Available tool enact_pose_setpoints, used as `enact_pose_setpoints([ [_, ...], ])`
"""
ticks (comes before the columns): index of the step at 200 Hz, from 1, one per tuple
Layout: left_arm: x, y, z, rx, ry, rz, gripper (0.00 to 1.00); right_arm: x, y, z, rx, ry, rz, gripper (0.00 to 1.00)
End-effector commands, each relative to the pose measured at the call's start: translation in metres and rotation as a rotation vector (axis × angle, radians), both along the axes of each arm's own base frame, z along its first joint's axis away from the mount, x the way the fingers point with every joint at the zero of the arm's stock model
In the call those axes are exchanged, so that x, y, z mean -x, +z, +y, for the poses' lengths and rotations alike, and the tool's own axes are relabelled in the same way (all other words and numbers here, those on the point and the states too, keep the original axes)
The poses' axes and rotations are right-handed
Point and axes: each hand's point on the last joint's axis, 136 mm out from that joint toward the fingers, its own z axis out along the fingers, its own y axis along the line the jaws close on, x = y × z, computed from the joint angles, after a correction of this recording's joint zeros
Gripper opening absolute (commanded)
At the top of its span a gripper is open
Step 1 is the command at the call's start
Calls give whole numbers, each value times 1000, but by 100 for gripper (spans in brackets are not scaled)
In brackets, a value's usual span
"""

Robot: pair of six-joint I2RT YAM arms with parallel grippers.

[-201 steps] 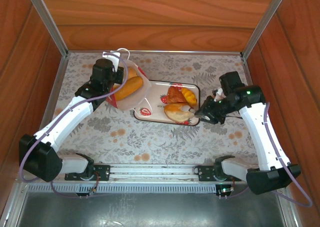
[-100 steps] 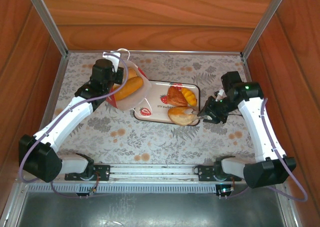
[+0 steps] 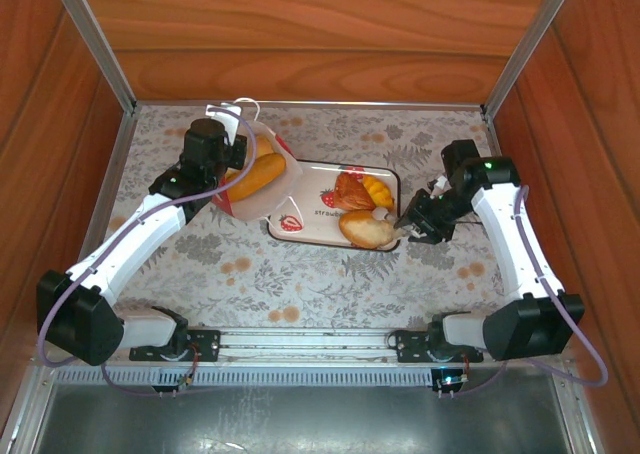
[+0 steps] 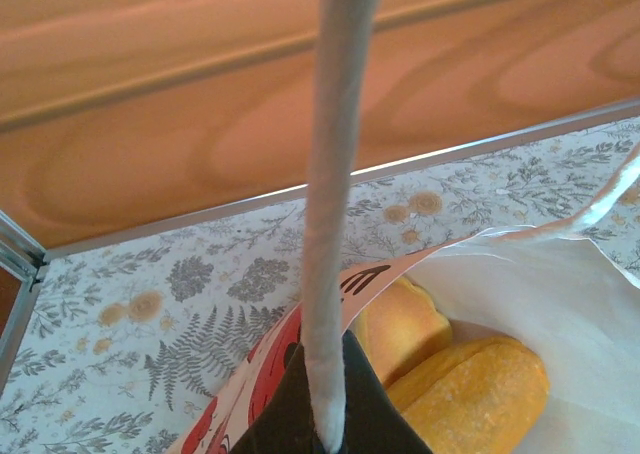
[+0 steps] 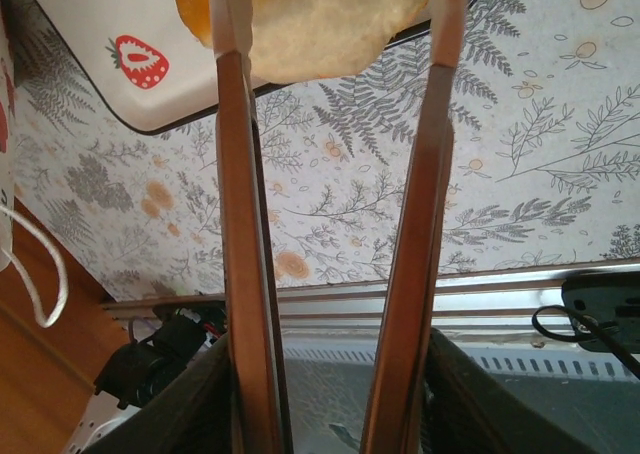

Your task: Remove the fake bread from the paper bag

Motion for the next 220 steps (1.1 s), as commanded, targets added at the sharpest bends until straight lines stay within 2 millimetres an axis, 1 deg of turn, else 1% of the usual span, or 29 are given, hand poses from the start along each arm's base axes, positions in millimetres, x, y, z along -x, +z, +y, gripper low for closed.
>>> enact_pose_setpoints([
  [1, 3, 20, 1, 13, 3, -65, 0, 0, -3, -3, 3, -2, 22, 48],
  [36, 3, 22, 1, 12, 3, -69, 0, -6, 4, -3, -7, -12, -4, 50],
  [79, 3, 23, 1, 11, 1, -72, 0, -11, 19, -2, -9, -9, -55, 48],
  [104, 3, 23, 1, 11, 1, -72, 0, -12, 36, -3, -12, -10, -96, 45],
  [137, 4, 22, 1, 8, 1, -70, 0, -12, 63, -1, -39, -15, -175, 41],
  [155, 3, 20, 2, -2, 3, -67, 0, -13, 80, 6, -84, -7, -229, 38],
  [182, 2, 19, 1, -9, 2, -66, 0, -15, 104, 22, -131, 31, -329, 37],
  [196, 1, 18, 0, -7, -3, -61, 0, -16, 116, 35, -144, 75, -381, 37],
  [220, -1, 15, -2, 0, -7, -54, 0, -19, 136, 63, -140, 185, -478, 36],
])
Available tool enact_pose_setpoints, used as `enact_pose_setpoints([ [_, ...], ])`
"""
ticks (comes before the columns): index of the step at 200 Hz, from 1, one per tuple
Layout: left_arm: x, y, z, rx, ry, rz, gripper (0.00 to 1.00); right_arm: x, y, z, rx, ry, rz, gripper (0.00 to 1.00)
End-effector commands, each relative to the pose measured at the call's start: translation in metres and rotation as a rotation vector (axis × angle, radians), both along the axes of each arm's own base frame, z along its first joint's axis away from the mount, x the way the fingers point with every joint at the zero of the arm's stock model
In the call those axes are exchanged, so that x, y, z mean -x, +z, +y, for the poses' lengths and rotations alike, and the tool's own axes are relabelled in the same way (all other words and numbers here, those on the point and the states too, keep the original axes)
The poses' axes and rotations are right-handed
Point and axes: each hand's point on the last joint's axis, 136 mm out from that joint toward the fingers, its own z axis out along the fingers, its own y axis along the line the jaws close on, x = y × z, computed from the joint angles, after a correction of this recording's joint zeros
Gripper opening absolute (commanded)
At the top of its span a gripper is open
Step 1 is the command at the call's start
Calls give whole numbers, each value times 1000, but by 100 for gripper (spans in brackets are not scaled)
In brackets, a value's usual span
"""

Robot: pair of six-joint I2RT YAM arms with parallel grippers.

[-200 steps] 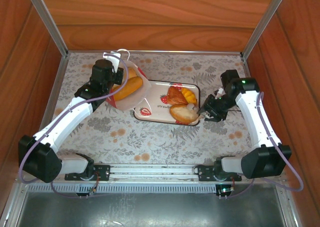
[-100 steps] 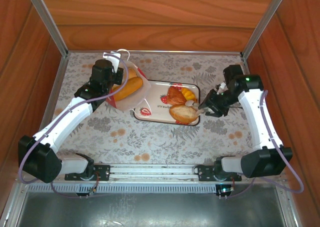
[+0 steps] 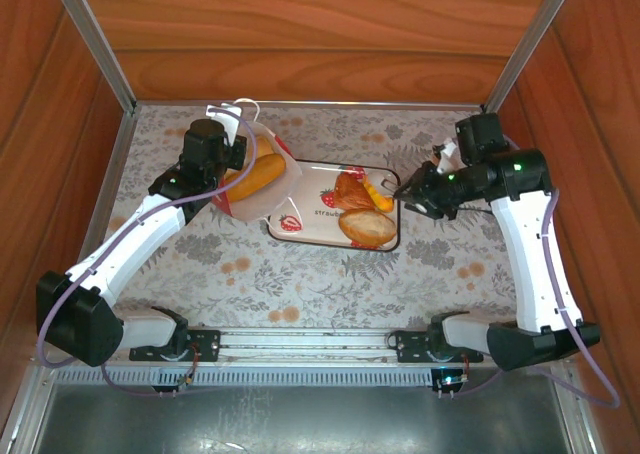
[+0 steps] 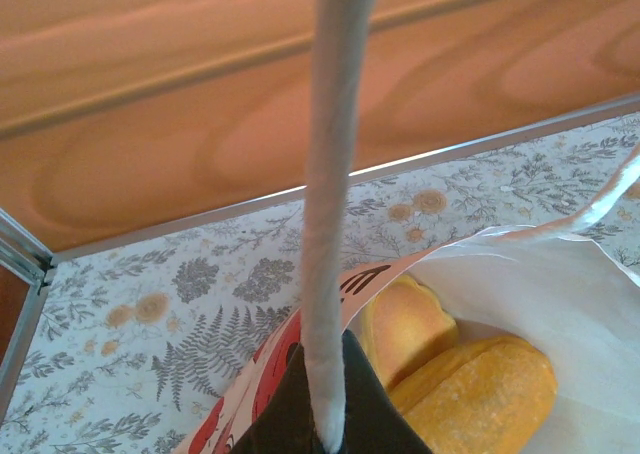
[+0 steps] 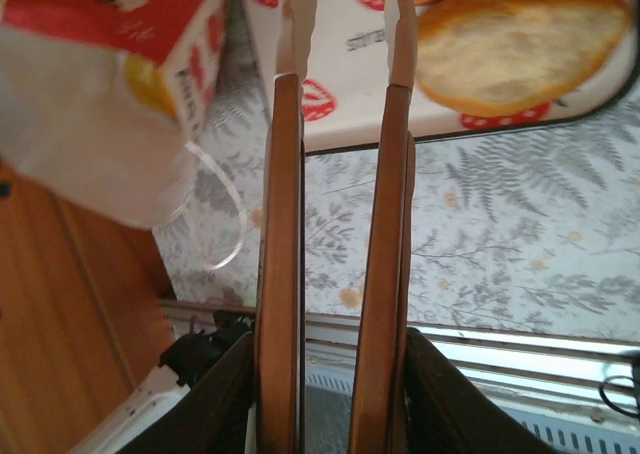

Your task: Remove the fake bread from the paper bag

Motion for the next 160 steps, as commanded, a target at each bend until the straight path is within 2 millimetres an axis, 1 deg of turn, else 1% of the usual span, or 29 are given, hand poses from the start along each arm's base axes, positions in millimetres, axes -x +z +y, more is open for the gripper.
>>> enact_pose_setpoints([
  [1, -1, 15, -4, 15, -6, -50, 0, -6, 29, 30, -30, 93, -124, 36],
  [19, -3, 13, -5, 20, -8, -45, 0, -8, 41, 56, -19, 176, -190, 36],
  [32, -4, 9, -5, 19, -6, -36, 0, -10, 44, 75, -23, 229, -222, 36],
  [66, -5, 5, -5, 27, 2, -25, 0, -14, 42, 124, -19, 357, -276, 36],
  [82, -6, 3, -5, 29, 6, -21, 0, -14, 39, 143, -3, 405, -289, 37],
  [110, -7, 0, -6, 37, 10, -14, 0, -18, 28, 163, 37, 448, -284, 37],
  [124, -7, 0, -6, 41, 10, -12, 0, -21, 20, 168, 59, 456, -267, 37],
  [130, -6, -1, -6, 45, 9, -10, 0, -20, 21, 169, 60, 459, -273, 37],
  [132, -6, -1, -6, 45, 9, -9, 0, -24, 13, 173, 73, 463, -255, 37],
  [135, -6, -2, -7, 46, 7, -8, 0, -25, 9, 176, 79, 466, -247, 37],
  [160, -4, -4, -11, 79, -6, 3, 0, -33, -7, 183, 104, 461, -224, 37],
])
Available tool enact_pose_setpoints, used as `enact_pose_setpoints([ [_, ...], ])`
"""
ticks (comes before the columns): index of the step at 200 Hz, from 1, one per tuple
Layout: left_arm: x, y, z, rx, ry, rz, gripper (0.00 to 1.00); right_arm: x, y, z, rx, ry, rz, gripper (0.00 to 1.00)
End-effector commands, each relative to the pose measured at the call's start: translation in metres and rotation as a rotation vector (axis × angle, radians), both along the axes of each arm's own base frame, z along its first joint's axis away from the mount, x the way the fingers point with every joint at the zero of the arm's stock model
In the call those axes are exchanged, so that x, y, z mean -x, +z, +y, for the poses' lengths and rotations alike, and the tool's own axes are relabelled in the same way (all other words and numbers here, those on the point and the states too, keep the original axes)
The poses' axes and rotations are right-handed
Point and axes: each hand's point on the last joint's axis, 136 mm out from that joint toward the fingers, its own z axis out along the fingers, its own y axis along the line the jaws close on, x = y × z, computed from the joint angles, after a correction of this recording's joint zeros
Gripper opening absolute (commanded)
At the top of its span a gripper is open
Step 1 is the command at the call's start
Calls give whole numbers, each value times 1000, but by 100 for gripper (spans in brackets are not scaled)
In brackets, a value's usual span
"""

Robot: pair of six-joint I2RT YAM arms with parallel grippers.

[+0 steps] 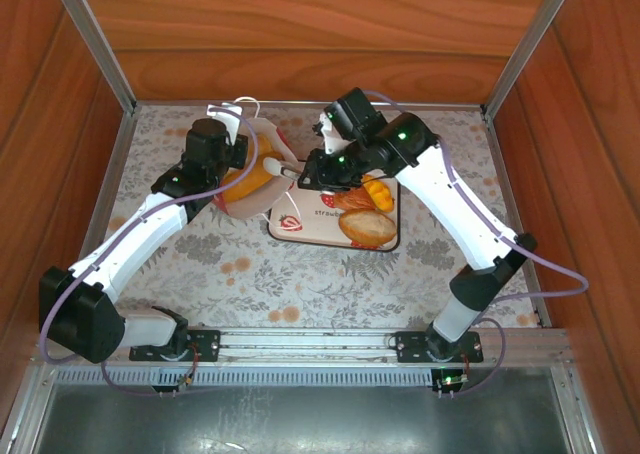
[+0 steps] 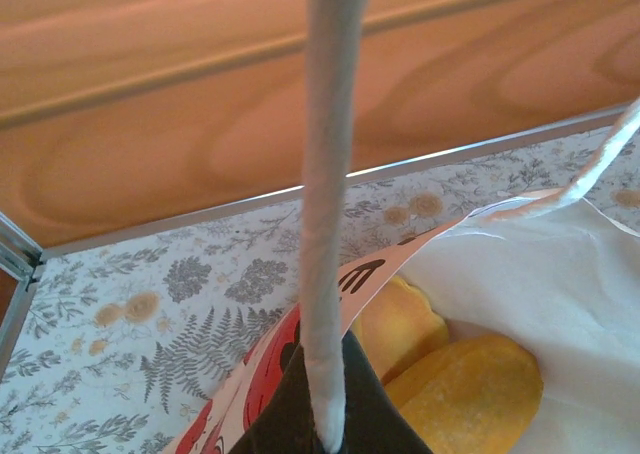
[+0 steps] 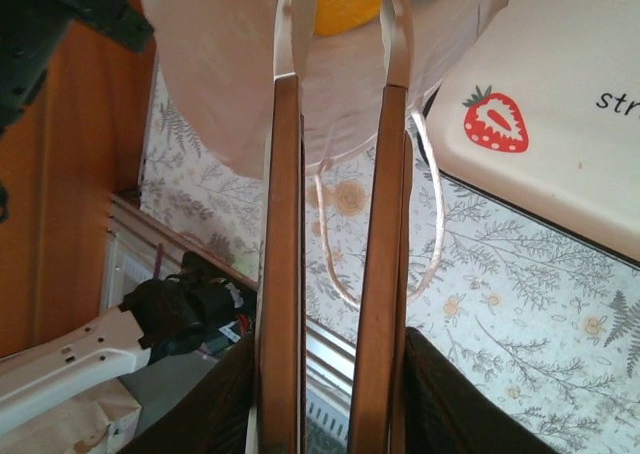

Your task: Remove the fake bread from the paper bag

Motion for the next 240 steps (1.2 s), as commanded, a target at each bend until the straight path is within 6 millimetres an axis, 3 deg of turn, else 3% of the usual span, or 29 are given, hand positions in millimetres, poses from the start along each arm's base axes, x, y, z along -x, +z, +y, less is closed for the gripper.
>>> enact_pose_setpoints([
  [1, 1, 0, -8, 54, -15, -3, 0, -10, -4, 8, 14, 2, -35, 37],
  [83, 10, -5, -14, 72, 3, -10, 0, -41, -31, 16, 63, -87, -69, 39],
  [169, 14, -9, -25, 66, 35, -43, 0, -53, -62, 16, 138, -139, -33, 41],
  [240, 16, -14, -35, 83, 29, -38, 0, -62, -76, 15, 169, -180, -25, 48],
])
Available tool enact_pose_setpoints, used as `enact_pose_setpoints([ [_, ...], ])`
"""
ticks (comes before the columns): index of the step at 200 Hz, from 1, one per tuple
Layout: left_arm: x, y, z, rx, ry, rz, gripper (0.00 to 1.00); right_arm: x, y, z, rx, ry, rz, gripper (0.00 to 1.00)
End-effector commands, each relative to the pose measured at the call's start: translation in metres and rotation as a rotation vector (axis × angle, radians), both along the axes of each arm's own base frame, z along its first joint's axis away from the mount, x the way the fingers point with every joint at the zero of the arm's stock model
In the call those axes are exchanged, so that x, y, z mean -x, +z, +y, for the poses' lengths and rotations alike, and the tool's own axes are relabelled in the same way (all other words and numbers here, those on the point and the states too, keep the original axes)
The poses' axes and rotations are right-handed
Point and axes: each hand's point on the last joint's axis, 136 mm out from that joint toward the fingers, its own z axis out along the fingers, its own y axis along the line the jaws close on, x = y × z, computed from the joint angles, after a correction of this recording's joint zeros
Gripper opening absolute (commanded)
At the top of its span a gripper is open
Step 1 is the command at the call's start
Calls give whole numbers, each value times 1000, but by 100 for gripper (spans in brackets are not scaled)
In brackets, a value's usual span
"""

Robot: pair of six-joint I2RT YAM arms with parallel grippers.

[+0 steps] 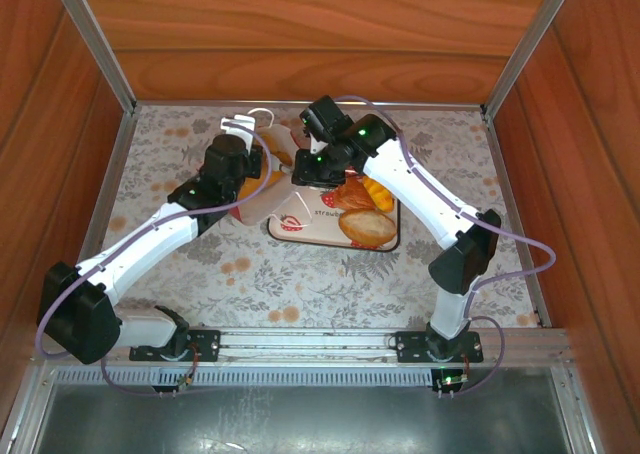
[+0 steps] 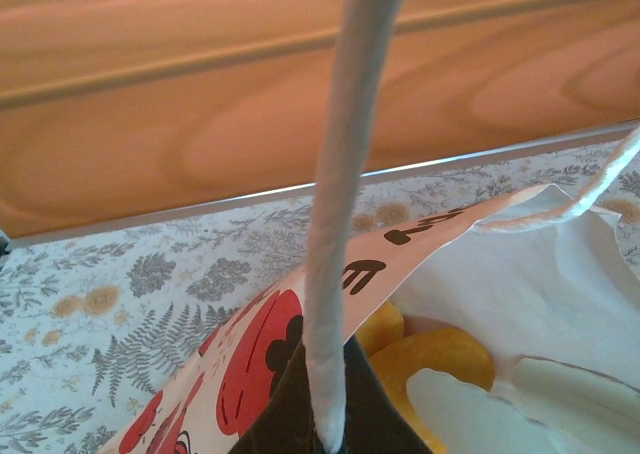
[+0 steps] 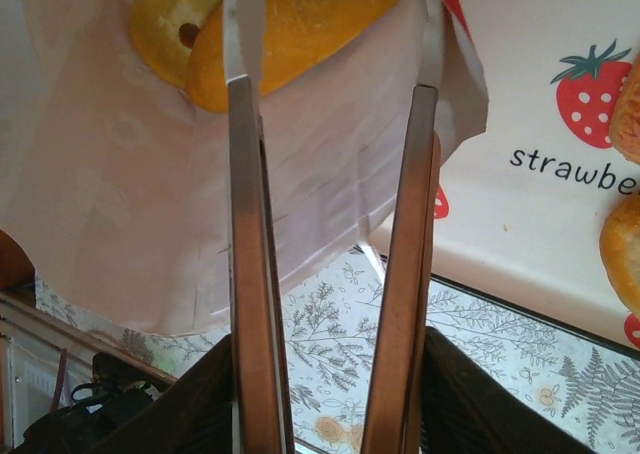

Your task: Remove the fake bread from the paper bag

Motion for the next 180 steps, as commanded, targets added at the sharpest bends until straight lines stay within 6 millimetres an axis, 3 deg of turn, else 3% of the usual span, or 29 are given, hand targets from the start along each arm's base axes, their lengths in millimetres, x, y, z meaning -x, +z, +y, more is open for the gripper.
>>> enact_pose_setpoints([
  [1, 0, -2, -5, 25, 8, -3, 0, -8, -12, 2, 22, -29, -1, 48],
  [53, 0, -3, -14, 39, -10, 2, 0, -19, -24, 0, 39, -70, 12, 49],
  [104, 0, -3, -17, 53, -20, 4, 0, -30, -32, 16, -15, -64, 22, 49],
  [151, 1, -1, -19, 67, -29, 3, 0, -38, -42, 18, -36, -84, 36, 50],
  [180, 0, -1, -20, 71, -29, 4, 0, -38, -48, 17, -42, -84, 42, 44],
])
